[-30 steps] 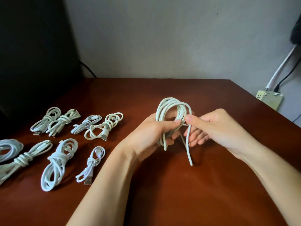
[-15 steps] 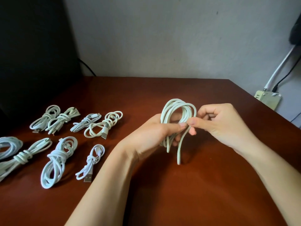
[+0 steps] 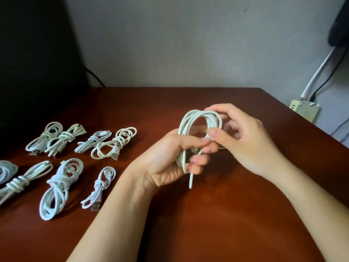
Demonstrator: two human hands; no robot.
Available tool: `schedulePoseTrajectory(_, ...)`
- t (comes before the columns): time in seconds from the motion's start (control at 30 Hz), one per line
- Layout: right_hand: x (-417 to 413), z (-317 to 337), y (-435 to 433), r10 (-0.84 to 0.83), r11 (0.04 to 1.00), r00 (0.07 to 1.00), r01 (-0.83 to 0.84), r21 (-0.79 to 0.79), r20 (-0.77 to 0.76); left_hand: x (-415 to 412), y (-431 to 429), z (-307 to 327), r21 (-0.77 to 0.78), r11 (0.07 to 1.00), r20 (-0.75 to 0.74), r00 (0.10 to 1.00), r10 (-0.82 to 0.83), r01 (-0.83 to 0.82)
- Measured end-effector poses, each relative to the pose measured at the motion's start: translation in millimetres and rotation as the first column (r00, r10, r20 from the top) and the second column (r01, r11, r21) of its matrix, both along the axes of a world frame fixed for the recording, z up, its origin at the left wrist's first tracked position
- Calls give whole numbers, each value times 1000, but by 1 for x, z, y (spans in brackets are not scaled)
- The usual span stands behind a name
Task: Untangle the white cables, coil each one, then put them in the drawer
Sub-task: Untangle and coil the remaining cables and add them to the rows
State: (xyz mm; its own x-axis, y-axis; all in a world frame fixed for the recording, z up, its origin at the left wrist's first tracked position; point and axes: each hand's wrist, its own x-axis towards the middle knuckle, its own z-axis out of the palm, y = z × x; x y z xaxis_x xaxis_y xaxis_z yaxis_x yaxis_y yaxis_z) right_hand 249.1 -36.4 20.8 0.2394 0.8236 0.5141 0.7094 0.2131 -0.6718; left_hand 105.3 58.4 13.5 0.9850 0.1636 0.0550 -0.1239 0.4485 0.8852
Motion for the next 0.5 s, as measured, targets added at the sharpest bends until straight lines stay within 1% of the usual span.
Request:
schedulePoseTrajectory(0.03, -2, 0, 0, -21, 999, 998, 19, 26, 58, 0, -1, 0, 13, 1000, -12, 1000, -15, 15)
schedulePoseTrajectory(0.07, -4, 0, -1, -30, 998, 996, 25, 54, 85, 0, -2, -1, 40, 999, -37, 999, -33, 35)
schedulePoseTrajectory(0.17, -8, 0, -2, -20, 994, 994, 8, 111, 107, 3, -9, -2, 120, 987, -113, 989, -91, 104)
schedulePoseTrajectory(0.23, -7, 1, -4, 7, 997, 995, -14, 70, 103, 4, -12, -1, 136, 984, -137, 986, -101, 119)
schedulePoseTrajectory(0.3, -5, 3, -5, 25, 1000, 988, -27, 15, 150, 5, -14, -1, 148, 981, -153, 983, -103, 126)
schedulePoseTrajectory(0.37, -4, 4, -5, 32, 999, 982, -32, -3, 188, 7, -16, -2, 128, 980, -157, 979, -131, 151)
schedulePoseTrajectory(0.43, -4, 6, -6, 37, 999, 985, -41, 21, 166, 8, -18, -1, 92, 977, -150, 973, -176, 191)
schedulePoseTrajectory(0.5, -5, 6, -7, 50, 997, 993, -57, 61, 108, 8, -18, -1, 67, 973, -142, 967, -211, 222)
